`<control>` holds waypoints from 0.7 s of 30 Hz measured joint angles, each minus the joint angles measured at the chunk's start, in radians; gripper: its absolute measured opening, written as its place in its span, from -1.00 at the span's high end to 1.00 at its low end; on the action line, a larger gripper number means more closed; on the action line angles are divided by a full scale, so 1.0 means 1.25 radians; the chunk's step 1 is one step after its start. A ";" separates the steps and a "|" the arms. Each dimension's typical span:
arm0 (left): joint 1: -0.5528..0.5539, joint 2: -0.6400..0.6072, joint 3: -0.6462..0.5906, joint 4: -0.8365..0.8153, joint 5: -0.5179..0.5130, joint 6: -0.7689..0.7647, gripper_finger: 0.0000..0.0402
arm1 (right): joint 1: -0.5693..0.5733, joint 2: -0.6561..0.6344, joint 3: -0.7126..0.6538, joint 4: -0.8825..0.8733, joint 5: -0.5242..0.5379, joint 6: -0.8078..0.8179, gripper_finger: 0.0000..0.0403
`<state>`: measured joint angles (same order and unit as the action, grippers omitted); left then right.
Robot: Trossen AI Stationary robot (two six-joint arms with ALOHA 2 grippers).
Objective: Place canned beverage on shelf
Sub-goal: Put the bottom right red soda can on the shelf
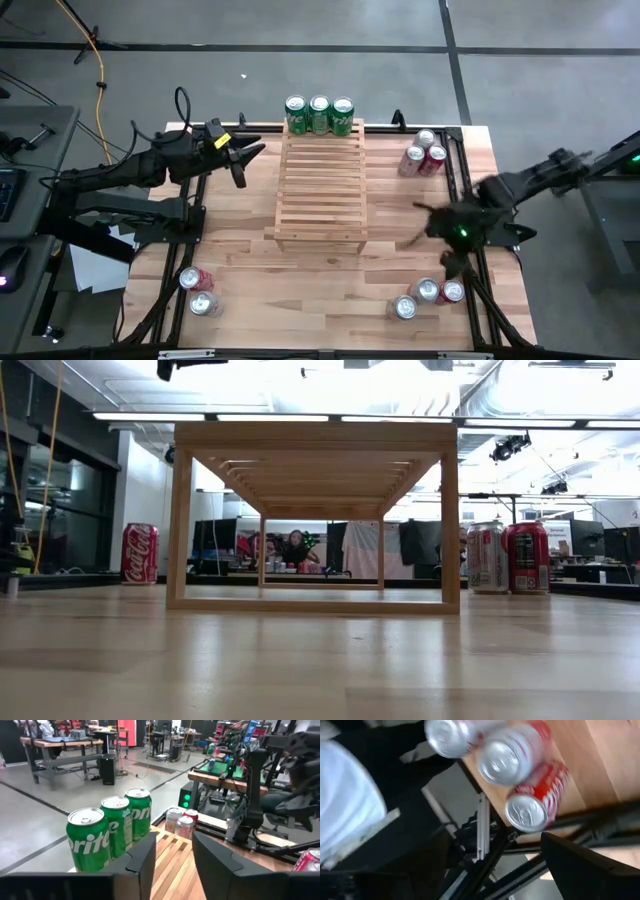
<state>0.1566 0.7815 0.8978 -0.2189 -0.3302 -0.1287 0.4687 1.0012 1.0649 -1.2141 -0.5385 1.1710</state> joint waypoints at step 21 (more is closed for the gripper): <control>0.000 0.000 0.000 -0.027 0.001 -0.015 -0.37 | 0.376 0.227 0.000 0.012 0.222 0.599 -0.51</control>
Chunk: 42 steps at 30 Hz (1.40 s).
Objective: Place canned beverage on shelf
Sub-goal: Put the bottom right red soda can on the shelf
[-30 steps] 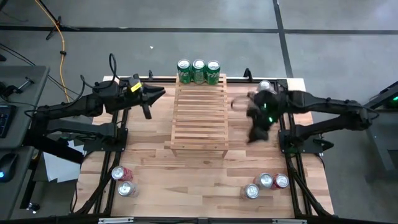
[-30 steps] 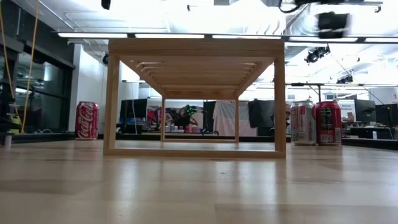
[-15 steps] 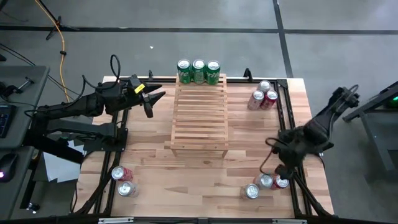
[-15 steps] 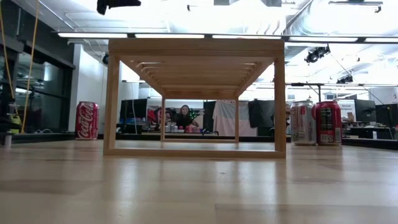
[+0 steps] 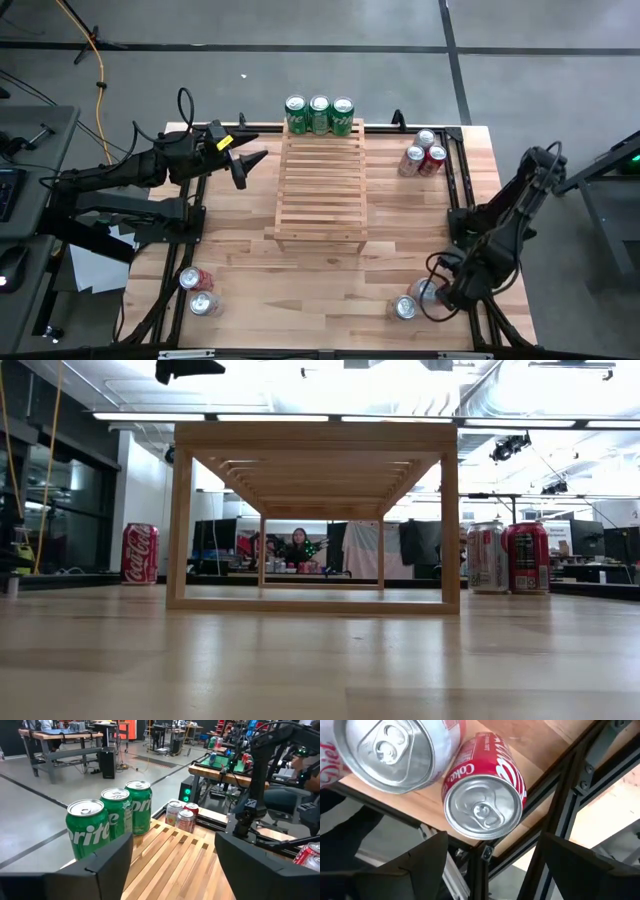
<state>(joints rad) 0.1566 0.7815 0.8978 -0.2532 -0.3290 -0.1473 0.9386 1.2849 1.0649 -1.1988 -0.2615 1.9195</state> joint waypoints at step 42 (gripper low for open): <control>0.000 0.000 0.000 -0.016 -0.012 0.008 -0.42 | -0.006 0.156 0.018 -0.015 0.033 -0.175 -0.30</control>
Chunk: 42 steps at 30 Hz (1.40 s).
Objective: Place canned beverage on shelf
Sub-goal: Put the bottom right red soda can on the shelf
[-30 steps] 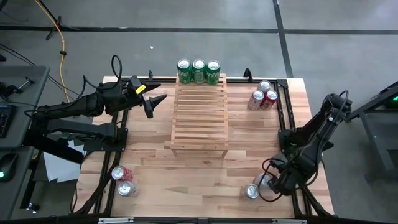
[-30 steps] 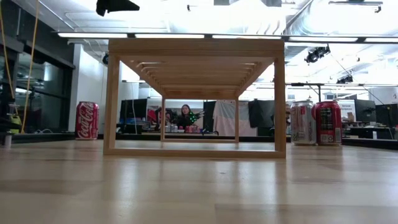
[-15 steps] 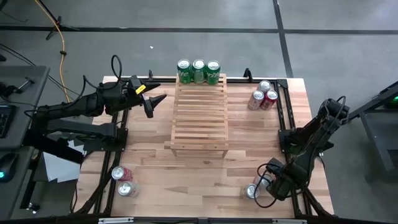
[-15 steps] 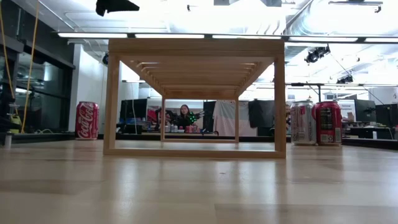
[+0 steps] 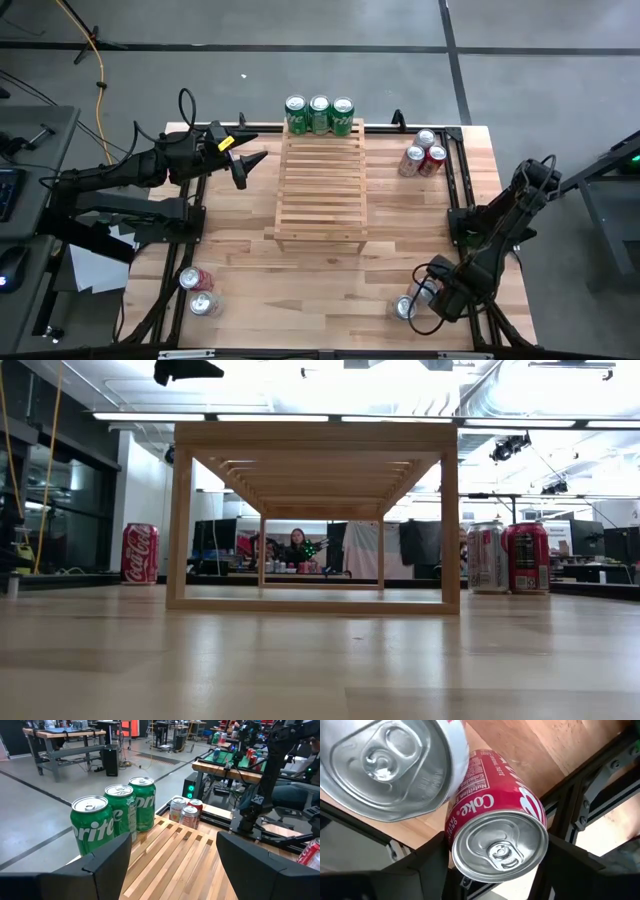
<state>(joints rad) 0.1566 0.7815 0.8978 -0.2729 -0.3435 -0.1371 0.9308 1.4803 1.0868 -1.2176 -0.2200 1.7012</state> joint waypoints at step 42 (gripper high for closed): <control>-0.152 0.207 0.117 0.195 0.253 -0.009 -0.42 | -0.385 -0.043 0.565 0.105 0.548 -0.856 -0.30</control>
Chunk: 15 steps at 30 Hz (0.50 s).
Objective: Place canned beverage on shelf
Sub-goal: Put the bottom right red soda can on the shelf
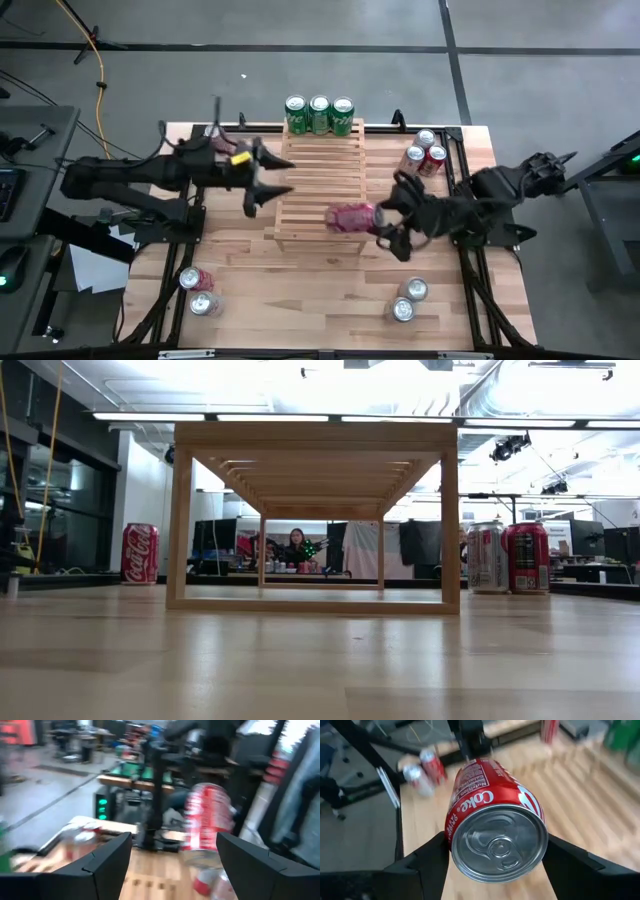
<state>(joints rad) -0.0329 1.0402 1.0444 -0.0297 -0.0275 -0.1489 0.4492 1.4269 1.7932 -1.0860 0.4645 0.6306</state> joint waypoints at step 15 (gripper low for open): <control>-0.047 0.242 0.282 -0.231 0.027 0.051 -0.64 | -0.116 0.001 0.001 0.131 -0.081 -0.239 -0.30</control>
<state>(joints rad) -0.0921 1.3424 1.3963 -0.3183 0.0066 -0.0849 0.3041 1.4277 1.7939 -0.9217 0.3627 0.3322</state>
